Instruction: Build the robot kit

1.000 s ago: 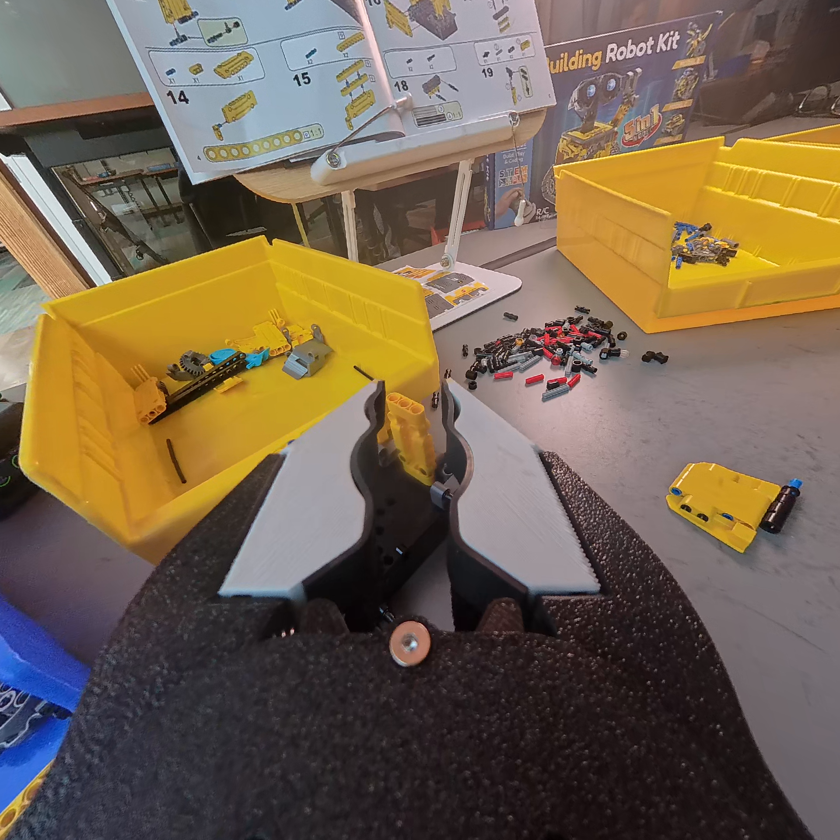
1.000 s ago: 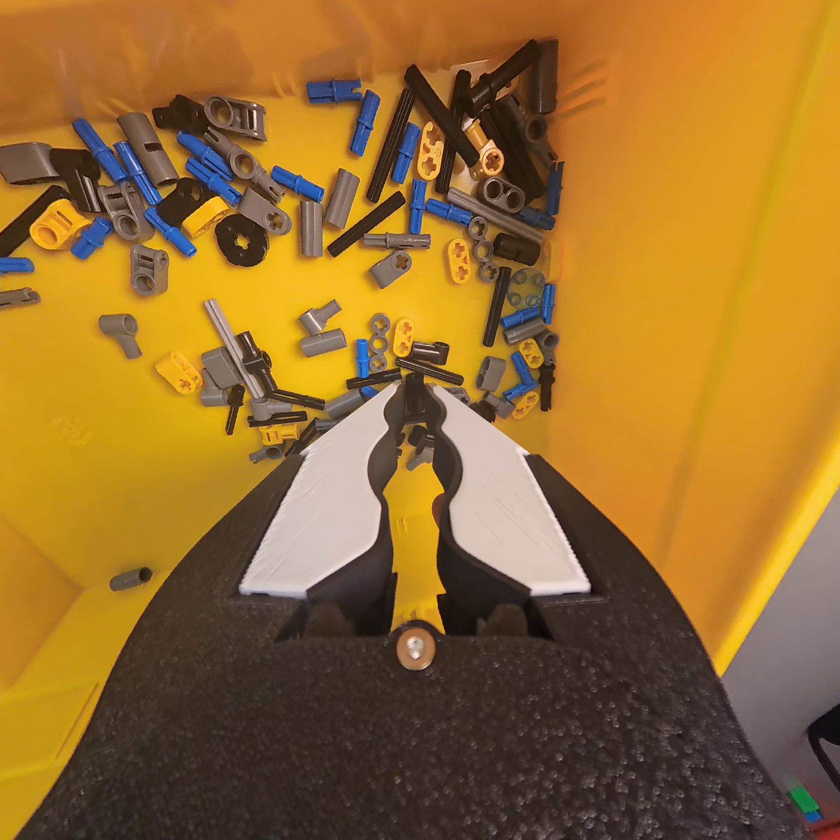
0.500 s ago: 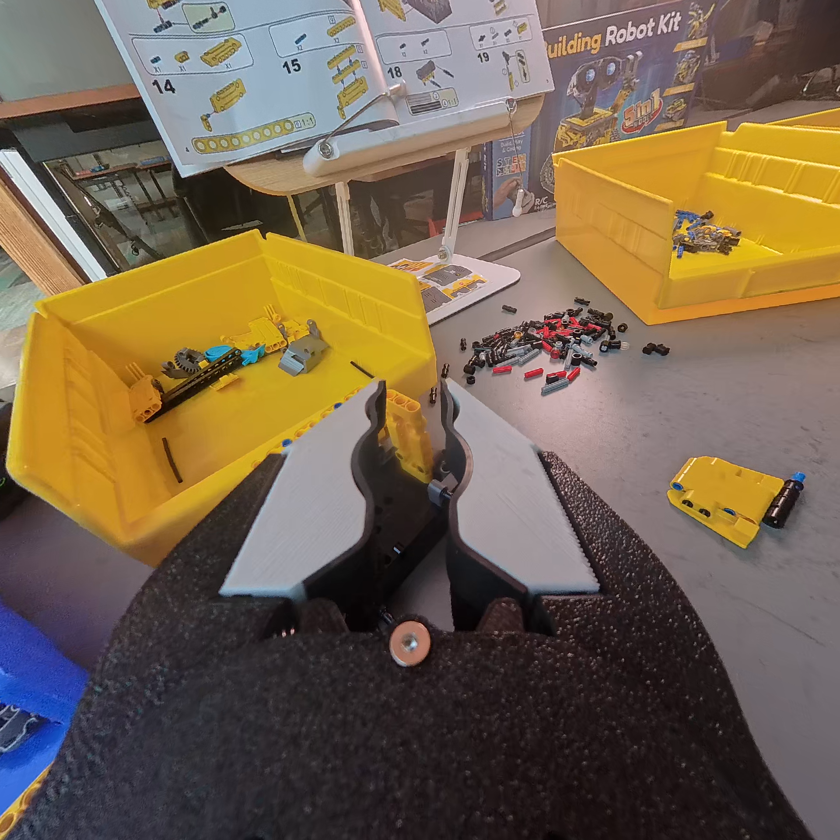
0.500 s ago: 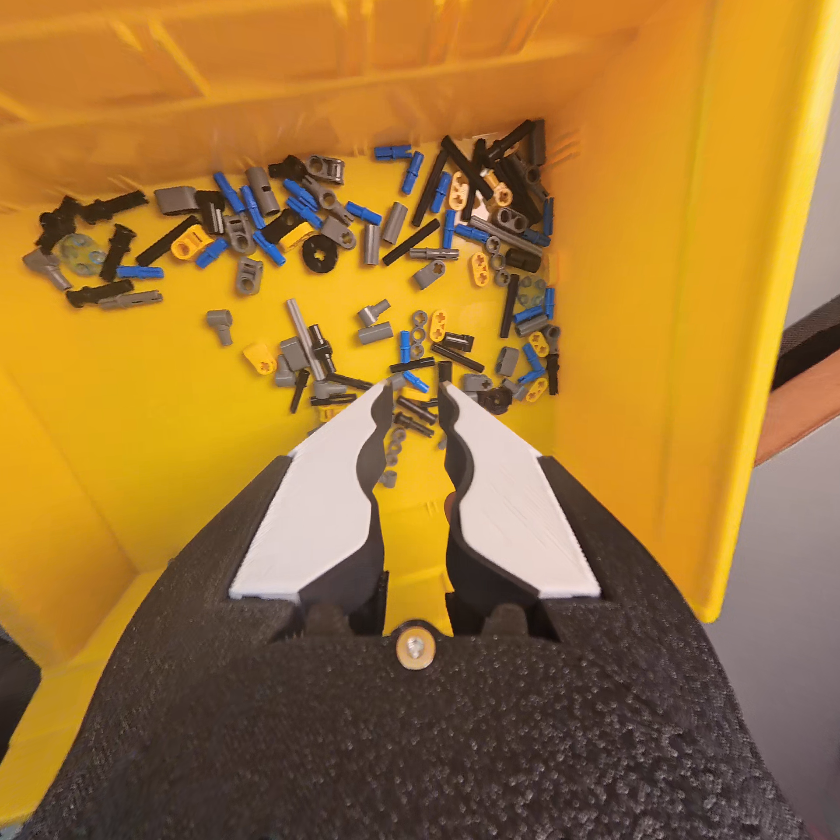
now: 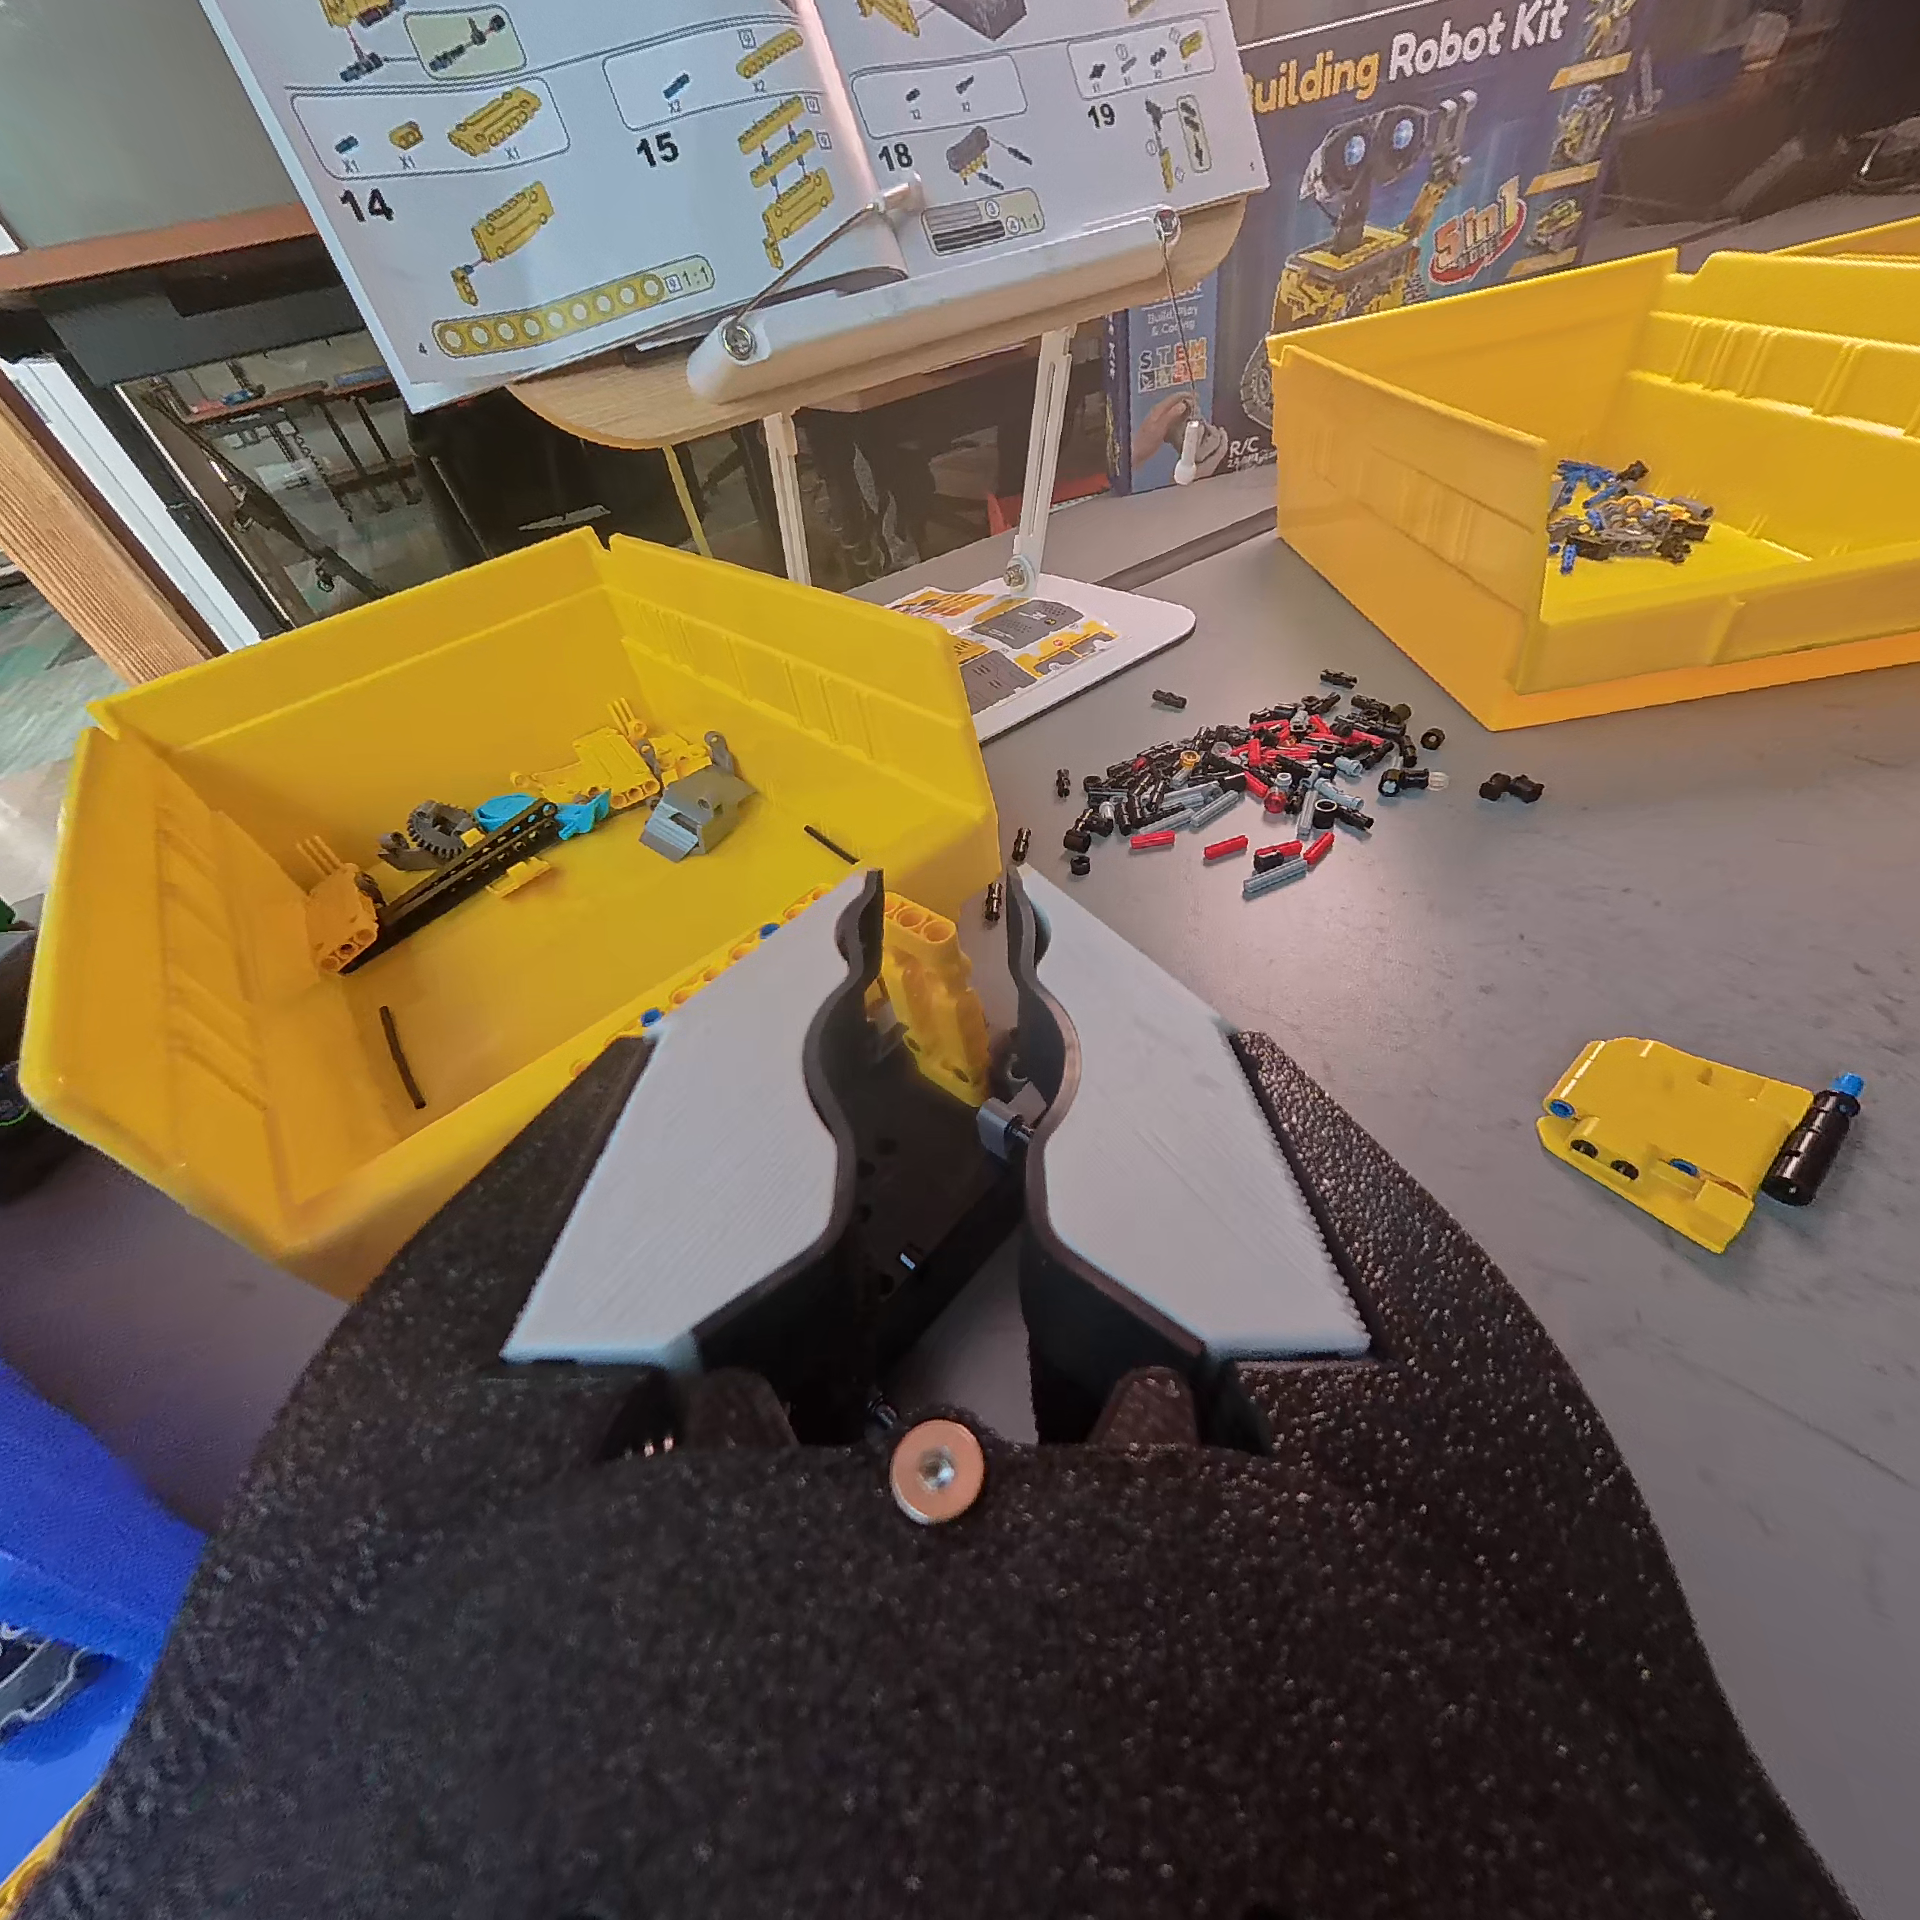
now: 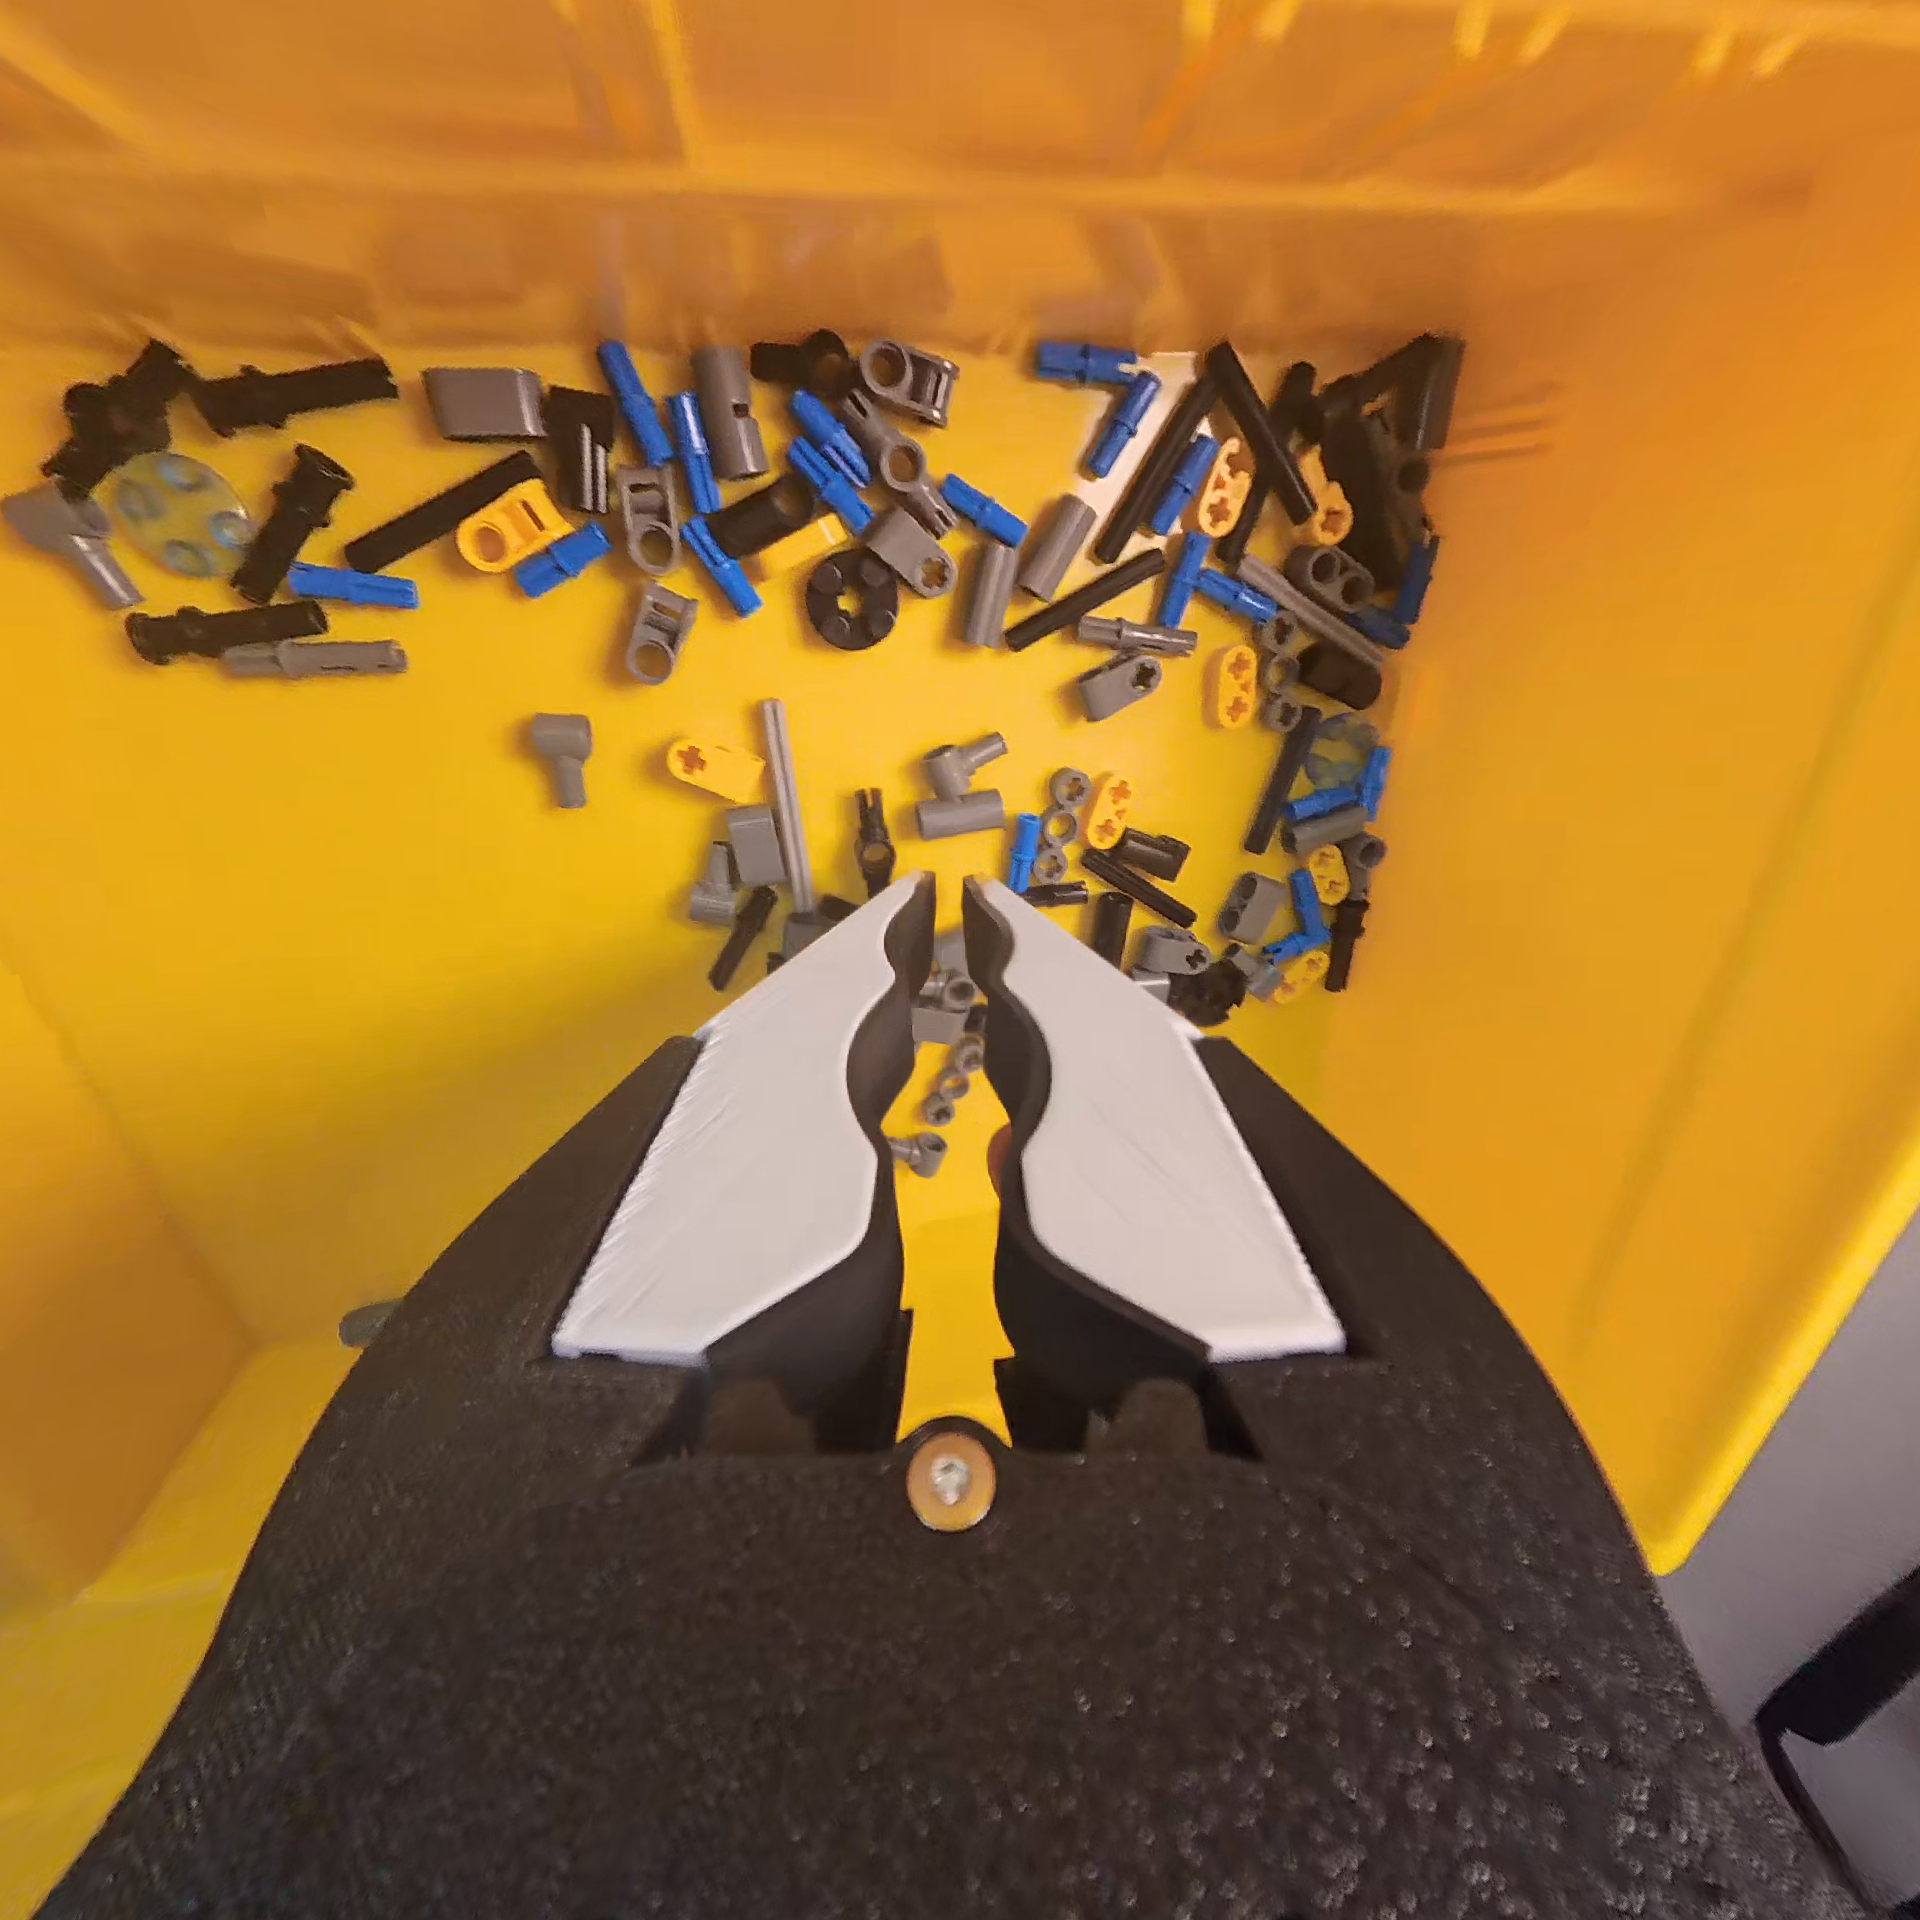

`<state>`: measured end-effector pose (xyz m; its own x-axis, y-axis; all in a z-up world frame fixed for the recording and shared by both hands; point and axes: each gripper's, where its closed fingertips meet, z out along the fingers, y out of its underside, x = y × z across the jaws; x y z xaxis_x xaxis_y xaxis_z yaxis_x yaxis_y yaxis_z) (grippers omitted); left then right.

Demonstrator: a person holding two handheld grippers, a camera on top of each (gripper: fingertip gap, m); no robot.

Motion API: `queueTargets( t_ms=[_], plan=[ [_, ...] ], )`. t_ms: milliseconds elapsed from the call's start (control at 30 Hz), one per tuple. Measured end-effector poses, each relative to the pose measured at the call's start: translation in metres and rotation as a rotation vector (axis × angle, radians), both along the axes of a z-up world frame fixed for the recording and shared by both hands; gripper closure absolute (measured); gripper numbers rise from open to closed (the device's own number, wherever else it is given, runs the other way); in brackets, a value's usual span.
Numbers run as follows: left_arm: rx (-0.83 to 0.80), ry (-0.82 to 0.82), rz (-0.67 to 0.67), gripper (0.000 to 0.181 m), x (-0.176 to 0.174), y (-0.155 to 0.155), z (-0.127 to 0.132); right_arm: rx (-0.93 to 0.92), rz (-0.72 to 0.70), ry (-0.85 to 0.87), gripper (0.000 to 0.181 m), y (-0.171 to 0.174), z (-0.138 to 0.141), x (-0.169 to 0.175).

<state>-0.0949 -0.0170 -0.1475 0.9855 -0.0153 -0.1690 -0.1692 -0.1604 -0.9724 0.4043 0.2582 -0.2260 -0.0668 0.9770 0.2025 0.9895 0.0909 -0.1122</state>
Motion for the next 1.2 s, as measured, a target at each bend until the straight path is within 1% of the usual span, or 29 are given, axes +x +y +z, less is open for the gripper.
queueTargets(
  t_ms=[67, 167, 267, 367, 400, 467, 533, 600, 633, 700, 767, 833, 900, 1000, 1067, 1167, 1200],
  plan=[
    [0.003, -0.004, 0.002, 0.159, -0.001, 0.000, 0.001, -0.010, -0.028, 0.048, 0.173, 0.004, 0.012, -0.001],
    [0.002, -0.007, 0.008, 0.159, -0.002, 0.000, 0.000, -0.065, -0.005, 0.093, 0.166, -0.015, 0.027, -0.008],
    [-0.009, -0.005, 0.010, 0.159, -0.002, 0.001, -0.002, -0.115, 0.068, 0.072, 0.164, -0.046, 0.019, -0.016],
    [-0.011, -0.001, 0.010, 0.159, -0.002, 0.002, -0.002, -0.127, 0.113, 0.050, 0.164, -0.059, 0.002, -0.021],
    [-0.010, 0.002, 0.010, 0.159, -0.002, 0.002, -0.002, -0.129, 0.116, 0.048, 0.164, -0.060, -0.003, -0.022],
    [-0.003, 0.009, 0.012, 0.160, -0.001, 0.001, -0.001, -0.105, 0.109, 0.072, 0.173, -0.053, -0.002, -0.025],
    [-0.003, 0.014, 0.017, 0.160, -0.001, 0.000, -0.001, -0.063, 0.093, 0.047, 0.179, -0.040, -0.001, -0.018],
    [-0.005, 0.018, 0.019, 0.160, -0.001, 0.000, -0.001, -0.039, 0.073, 0.031, 0.178, -0.031, 0.001, -0.010],
    [-0.007, 0.020, 0.021, 0.160, -0.001, 0.000, -0.001, -0.043, 0.064, 0.051, 0.176, -0.030, 0.004, -0.011],
    [-0.014, 0.024, 0.022, 0.160, -0.001, 0.001, -0.003, -0.061, 0.068, 0.112, 0.173, -0.037, 0.012, -0.022],
    [-0.021, 0.028, 0.024, 0.160, -0.001, 0.001, -0.004, -0.095, 0.104, 0.172, 0.171, -0.053, 0.017, -0.039],
    [-0.026, 0.032, 0.025, 0.160, 0.000, 0.002, -0.005, -0.120, 0.143, 0.194, 0.170, -0.067, 0.013, -0.051],
    [-0.027, 0.036, 0.024, 0.160, 0.000, 0.002, -0.005, -0.129, 0.167, 0.206, 0.169, -0.072, 0.007, -0.059],
    [-0.026, 0.043, 0.025, 0.160, 0.000, 0.002, -0.005, -0.140, 0.167, 0.193, 0.167, -0.072, -0.004, -0.059],
    [-0.030, 0.047, 0.026, 0.160, 0.001, 0.002, -0.006, -0.128, 0.165, 0.200, 0.171, -0.068, -0.005, -0.059],
    [-0.037, 0.053, 0.027, 0.160, 0.001, 0.003, -0.007, -0.099, 0.154, 0.160, 0.173, -0.059, -0.010, -0.048],
    [-0.040, 0.055, 0.027, 0.159, 0.001, 0.003, -0.007, -0.113, 0.145, 0.179, 0.177, -0.060, -0.010, -0.049]
  ],
)
